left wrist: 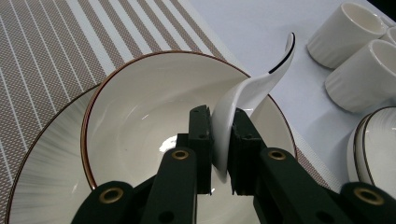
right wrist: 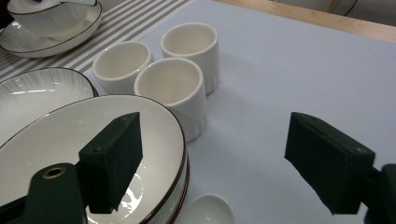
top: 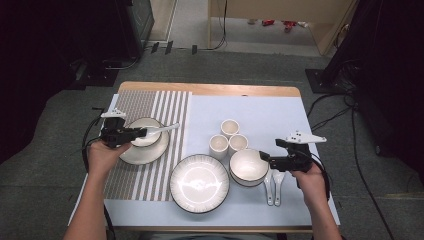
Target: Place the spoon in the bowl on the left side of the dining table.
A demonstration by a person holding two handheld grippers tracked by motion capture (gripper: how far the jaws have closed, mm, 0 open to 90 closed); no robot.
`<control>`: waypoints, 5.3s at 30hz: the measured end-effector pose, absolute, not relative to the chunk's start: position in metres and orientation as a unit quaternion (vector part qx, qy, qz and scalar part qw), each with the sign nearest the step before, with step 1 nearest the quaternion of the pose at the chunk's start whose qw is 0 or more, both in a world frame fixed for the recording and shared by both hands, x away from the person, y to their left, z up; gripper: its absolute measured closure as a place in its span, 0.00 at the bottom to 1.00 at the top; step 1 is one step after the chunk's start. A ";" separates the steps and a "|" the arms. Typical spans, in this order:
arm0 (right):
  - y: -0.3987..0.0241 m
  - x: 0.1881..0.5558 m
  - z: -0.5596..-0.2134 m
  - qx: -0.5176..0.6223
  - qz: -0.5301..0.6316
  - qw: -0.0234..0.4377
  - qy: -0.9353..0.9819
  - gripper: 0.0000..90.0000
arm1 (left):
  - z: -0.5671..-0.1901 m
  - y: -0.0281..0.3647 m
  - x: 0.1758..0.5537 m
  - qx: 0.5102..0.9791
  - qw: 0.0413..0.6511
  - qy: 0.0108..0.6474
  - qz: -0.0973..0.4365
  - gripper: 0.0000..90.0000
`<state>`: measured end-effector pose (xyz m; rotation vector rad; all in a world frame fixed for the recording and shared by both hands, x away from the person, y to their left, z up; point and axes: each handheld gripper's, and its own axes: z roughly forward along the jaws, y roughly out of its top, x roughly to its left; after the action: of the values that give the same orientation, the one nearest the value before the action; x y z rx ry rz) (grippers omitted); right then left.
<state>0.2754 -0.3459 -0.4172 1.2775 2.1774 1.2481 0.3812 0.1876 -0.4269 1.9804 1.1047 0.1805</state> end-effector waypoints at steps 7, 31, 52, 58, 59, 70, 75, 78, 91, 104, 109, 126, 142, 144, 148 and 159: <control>-0.350 0.276 -0.417 0.453 0.437 0.165 0.759 0.21 | -0.432 0.188 0.382 0.798 0.402 0.442 0.075 0.92; -0.369 0.279 -0.424 0.484 0.432 0.176 0.740 0.21 | -0.440 0.188 0.384 0.806 0.379 0.447 0.080 0.92; -0.386 0.287 -0.445 0.511 0.420 0.186 0.726 0.21 | -0.445 0.186 0.387 0.812 0.366 0.447 0.080 0.93; -0.391 0.290 -0.452 0.520 0.415 0.189 0.722 0.21 | -0.446 0.185 0.387 0.815 0.362 0.446 0.084 0.93; -0.392 0.290 -0.453 0.522 0.414 0.189 0.721 0.21 | -0.446 0.185 0.387 0.815 0.360 0.445 0.085 0.93; -0.401 0.295 -0.463 0.536 0.403 0.200 0.715 0.21 | -0.448 0.182 0.388 0.819 0.353 0.444 0.086 0.94; -0.403 0.297 -0.466 0.540 0.394 0.201 0.716 0.21 | -0.448 0.182 0.388 0.821 0.351 0.442 0.088 0.94; -0.404 0.297 -0.468 0.539 0.394 0.202 0.716 0.21 | -0.448 0.182 0.388 0.820 0.352 0.442 0.087 0.94; -0.418 0.298 -0.475 0.561 0.382 0.213 0.703 0.21 | -0.447 0.182 0.388 0.815 0.356 0.448 0.088 0.89; -0.427 0.299 -0.482 0.574 0.358 0.227 0.700 0.21 | -0.438 0.177 0.387 0.804 0.385 0.439 0.115 0.69; -0.430 0.299 -0.484 0.584 0.352 0.231 0.694 0.21 | -0.436 0.174 0.387 0.801 0.390 0.440 0.112 0.64; -0.434 0.302 -0.497 0.599 0.317 0.234 0.697 0.21 | -0.421 0.164 0.388 0.800 0.414 0.420 0.110 0.60; -0.433 0.302 -0.503 0.589 0.313 0.238 0.706 0.18 | -0.417 0.154 0.391 0.802 0.404 0.426 0.115 0.94; -0.433 0.302 -0.503 0.589 0.313 0.238 0.706 0.18 | -0.416 0.153 0.391 0.802 0.402 0.426 0.115 0.98; -0.433 0.302 -0.503 0.589 0.313 0.238 0.706 0.18 | -0.416 0.150 0.399 0.802 0.402 0.429 0.111 1.00; -0.433 0.302 -0.503 0.589 0.312 0.238 0.706 0.18 | -0.424 0.142 0.406 0.812 0.384 0.429 0.096 1.00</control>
<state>0.3016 -0.4326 -0.5027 1.6140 1.9339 0.8549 0.4060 0.1423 -0.4236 2.0701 1.0945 0.2441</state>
